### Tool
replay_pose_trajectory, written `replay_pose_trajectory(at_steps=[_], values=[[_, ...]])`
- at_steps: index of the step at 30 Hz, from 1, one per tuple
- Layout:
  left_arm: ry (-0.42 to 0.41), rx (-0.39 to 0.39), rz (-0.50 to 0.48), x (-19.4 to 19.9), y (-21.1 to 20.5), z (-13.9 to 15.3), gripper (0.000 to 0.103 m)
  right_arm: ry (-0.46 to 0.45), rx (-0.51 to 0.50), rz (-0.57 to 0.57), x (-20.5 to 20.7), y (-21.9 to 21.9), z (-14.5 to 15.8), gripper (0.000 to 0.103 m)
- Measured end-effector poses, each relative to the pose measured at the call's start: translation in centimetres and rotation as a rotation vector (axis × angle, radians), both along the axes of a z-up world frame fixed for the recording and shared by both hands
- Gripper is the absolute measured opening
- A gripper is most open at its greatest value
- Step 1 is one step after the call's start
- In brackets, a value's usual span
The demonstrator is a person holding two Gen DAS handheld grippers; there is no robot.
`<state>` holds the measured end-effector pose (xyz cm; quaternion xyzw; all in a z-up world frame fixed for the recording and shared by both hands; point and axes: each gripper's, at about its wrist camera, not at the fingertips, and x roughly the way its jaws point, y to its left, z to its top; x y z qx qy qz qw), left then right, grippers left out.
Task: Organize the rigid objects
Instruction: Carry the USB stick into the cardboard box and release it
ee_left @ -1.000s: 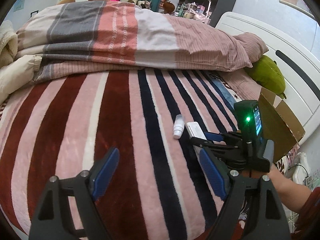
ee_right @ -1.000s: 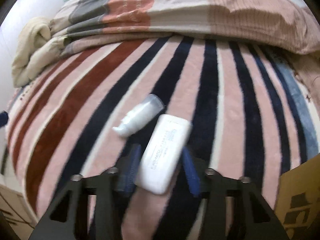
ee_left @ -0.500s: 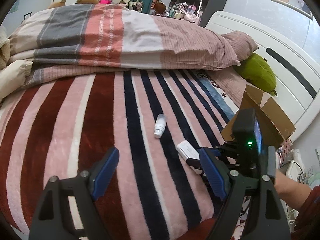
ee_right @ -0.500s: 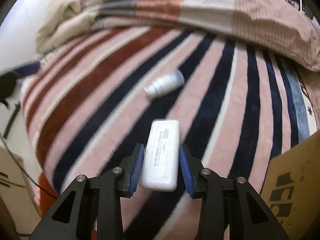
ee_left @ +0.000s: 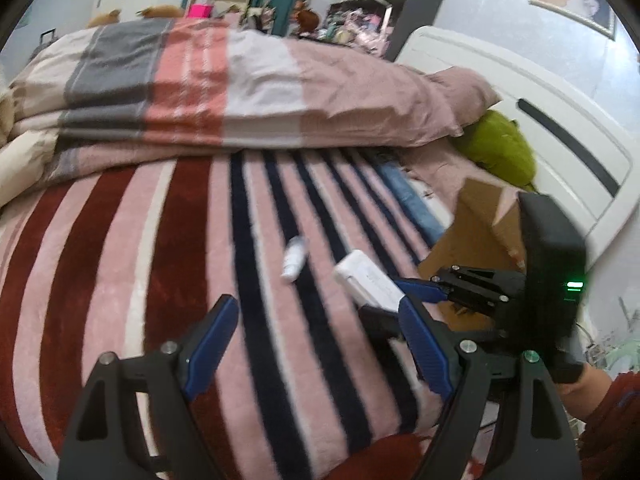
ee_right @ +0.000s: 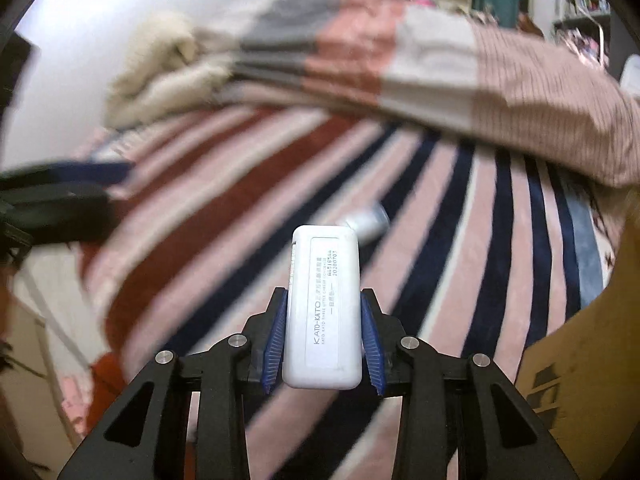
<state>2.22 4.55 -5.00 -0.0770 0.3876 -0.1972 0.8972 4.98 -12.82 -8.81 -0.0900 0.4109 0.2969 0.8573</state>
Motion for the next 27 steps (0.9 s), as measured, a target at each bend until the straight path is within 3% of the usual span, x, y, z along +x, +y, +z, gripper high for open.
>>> replay_pose_trajectory(at_steps=[2,5,10,18,27], values=[[-0.022,-0.021,-0.029,0.1,-1.0,1.1,0.076,-0.028,0.056,0.039,-1.1,-0.2,2.6,0.031],[-0.043,-0.051,-0.077,0.7,-3.0,2.7,0.058,-0.068,0.13,0.087,-2.6,-1.1,6.2,0.031],[-0.091,-0.052,-0.177,1.9,-7.8,5.1,0.038,-0.123,0.165,0.077,-3.4,-3.6,8.8,0.031],[-0.103,-0.02,-0.294,4.2,-16.0,6.1,0.038,-0.135,0.198,-0.028,-2.3,-11.2,9.7,0.031],[-0.049,0.021,-0.403,6.7,-24.1,4.7,0.038,-0.11,0.135,-0.142,-0.7,-18.4,8.6,0.031]])
